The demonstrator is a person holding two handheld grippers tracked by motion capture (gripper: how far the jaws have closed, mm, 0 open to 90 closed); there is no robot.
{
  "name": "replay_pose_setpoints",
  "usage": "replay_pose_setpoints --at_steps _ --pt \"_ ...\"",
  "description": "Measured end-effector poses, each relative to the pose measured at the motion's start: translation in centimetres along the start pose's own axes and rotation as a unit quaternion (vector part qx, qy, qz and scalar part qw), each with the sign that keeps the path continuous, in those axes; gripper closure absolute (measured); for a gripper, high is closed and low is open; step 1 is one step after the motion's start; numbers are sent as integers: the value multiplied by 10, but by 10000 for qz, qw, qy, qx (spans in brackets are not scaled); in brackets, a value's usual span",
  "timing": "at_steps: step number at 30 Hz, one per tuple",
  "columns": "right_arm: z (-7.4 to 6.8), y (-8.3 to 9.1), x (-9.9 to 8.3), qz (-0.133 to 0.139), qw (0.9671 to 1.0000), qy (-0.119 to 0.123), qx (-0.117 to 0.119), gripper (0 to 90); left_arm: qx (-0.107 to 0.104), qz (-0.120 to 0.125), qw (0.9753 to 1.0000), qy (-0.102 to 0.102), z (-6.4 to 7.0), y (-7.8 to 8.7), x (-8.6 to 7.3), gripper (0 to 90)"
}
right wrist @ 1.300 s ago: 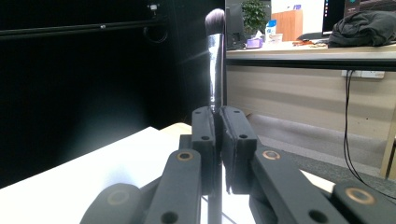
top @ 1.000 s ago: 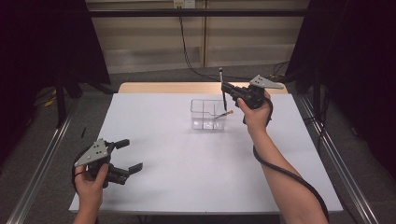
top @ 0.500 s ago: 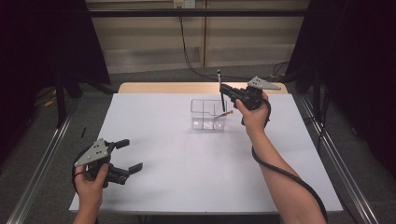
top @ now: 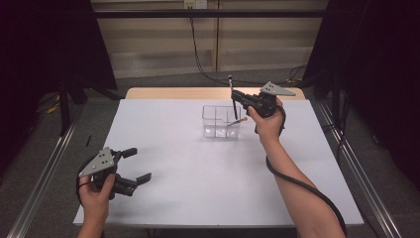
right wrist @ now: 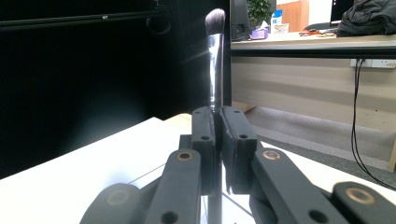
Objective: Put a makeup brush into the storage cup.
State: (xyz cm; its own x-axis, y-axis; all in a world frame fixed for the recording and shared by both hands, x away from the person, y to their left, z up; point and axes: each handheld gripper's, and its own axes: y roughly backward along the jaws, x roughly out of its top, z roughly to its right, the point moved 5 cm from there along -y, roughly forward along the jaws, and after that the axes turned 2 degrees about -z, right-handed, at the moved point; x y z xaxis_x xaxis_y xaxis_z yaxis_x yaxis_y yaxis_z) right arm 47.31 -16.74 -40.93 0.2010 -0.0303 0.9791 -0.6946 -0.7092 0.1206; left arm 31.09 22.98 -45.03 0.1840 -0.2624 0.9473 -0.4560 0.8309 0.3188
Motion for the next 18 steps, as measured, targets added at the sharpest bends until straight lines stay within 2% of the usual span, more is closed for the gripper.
replay_pose_setpoints --at_steps 18 --pt "7 0 -4 -29 10000 -37 -46 843 -4 23 10000 18 0 -1 0 2"
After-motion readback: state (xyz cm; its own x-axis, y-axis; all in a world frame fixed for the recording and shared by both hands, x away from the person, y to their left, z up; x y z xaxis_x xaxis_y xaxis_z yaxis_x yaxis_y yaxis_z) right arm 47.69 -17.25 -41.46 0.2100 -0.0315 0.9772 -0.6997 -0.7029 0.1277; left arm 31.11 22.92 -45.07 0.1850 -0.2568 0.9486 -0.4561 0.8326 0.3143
